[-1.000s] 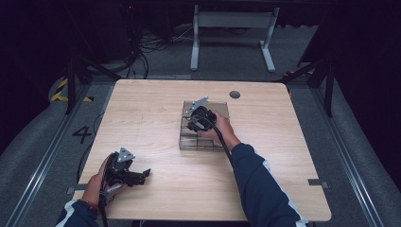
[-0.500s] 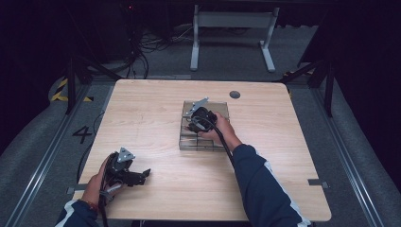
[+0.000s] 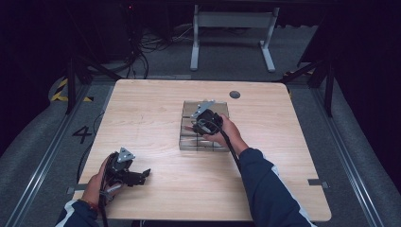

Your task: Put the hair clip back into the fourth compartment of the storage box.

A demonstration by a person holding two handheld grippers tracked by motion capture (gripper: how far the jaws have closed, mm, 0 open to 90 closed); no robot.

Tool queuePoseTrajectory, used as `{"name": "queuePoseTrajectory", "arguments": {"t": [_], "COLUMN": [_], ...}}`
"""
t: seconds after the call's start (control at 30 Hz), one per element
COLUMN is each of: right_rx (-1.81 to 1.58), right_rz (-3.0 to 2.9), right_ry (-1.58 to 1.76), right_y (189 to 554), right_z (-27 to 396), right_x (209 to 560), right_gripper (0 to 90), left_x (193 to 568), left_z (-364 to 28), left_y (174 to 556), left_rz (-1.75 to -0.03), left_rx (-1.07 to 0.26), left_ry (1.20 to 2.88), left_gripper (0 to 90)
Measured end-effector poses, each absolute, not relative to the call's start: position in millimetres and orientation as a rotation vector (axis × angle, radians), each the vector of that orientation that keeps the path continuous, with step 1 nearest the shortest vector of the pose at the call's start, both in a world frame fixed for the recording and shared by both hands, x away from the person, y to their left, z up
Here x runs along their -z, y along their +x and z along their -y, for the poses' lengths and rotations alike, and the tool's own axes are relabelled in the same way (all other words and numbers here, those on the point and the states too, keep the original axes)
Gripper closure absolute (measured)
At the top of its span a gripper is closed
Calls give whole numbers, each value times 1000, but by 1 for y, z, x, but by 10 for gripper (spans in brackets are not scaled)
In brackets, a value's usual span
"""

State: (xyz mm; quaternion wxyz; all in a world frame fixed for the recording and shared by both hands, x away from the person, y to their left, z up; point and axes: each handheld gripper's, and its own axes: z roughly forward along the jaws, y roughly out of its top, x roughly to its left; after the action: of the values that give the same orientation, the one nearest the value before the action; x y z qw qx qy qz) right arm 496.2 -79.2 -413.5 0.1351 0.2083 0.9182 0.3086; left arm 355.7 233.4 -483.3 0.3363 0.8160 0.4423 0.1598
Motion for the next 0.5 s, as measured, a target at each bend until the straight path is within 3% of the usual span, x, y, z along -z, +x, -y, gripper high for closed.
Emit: {"name": "queuePoseTrajectory", "arguments": {"t": [0.5], "right_rx": [-894], "right_rz": [-2632], "right_ry": [555], "right_y": [473], "right_z": [97], "right_x": [394], "right_gripper": [846], "left_x": [483], "left_z": [-233], "left_y": [356], "left_rz": [-1153], "left_rx": [-417], "left_ry": [2128], "left_gripper": [0]}}
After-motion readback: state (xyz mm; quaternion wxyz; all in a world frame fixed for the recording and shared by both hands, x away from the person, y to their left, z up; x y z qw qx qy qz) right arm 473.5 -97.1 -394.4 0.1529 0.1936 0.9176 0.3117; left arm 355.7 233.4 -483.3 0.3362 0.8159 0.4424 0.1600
